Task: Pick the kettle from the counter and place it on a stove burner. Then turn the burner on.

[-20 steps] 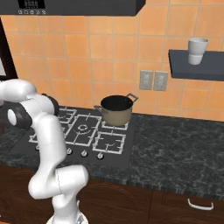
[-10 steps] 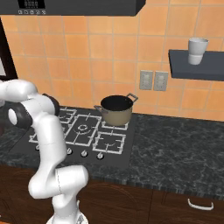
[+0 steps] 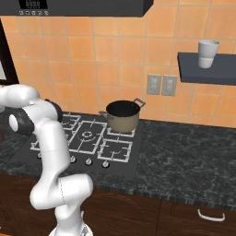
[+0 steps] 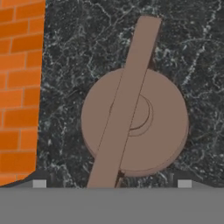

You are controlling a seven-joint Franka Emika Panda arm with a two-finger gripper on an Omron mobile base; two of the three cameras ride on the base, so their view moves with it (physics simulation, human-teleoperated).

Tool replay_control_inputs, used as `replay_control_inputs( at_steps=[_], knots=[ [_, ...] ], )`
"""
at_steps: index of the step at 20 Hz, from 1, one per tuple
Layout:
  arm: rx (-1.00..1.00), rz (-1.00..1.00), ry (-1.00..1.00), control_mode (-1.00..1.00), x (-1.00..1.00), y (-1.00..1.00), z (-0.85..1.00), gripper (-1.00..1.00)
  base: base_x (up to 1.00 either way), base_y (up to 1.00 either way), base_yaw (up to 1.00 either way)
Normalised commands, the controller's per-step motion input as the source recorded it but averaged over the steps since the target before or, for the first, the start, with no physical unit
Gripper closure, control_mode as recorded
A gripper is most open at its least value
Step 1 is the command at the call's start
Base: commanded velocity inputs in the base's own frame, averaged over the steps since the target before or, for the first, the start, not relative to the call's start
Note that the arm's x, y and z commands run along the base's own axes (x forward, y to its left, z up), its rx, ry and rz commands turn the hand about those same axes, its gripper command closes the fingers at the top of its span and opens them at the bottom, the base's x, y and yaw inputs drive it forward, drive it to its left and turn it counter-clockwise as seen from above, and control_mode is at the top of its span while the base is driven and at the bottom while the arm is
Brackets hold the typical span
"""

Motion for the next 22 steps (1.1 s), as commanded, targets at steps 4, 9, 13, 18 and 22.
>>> replay_control_inputs(
  at_steps=[4,9,13,18,22],
  knots=[
    [0.0,0.0,0.0,-1.0,0.0,0.14,0.0,-1.0,0.0,0.0,0.0],
    [0.0,0.0,0.0,-1.0,0.0,0.02,0.0,-1.0,0.0,0.0,0.0],
    [0.0,0.0,0.0,-1.0,0.0,0.0,0.0,1.0,0.0,0.0,0.0],
    [0.0,0.0,0.0,-1.0,0.0,0.0,0.0,1.0,0.0,0.0,0.0],
    [0.0,0.0,0.0,-1.0,0.0,0.0,0.05,1.0,0.0,0.0,0.0]
  ],
)
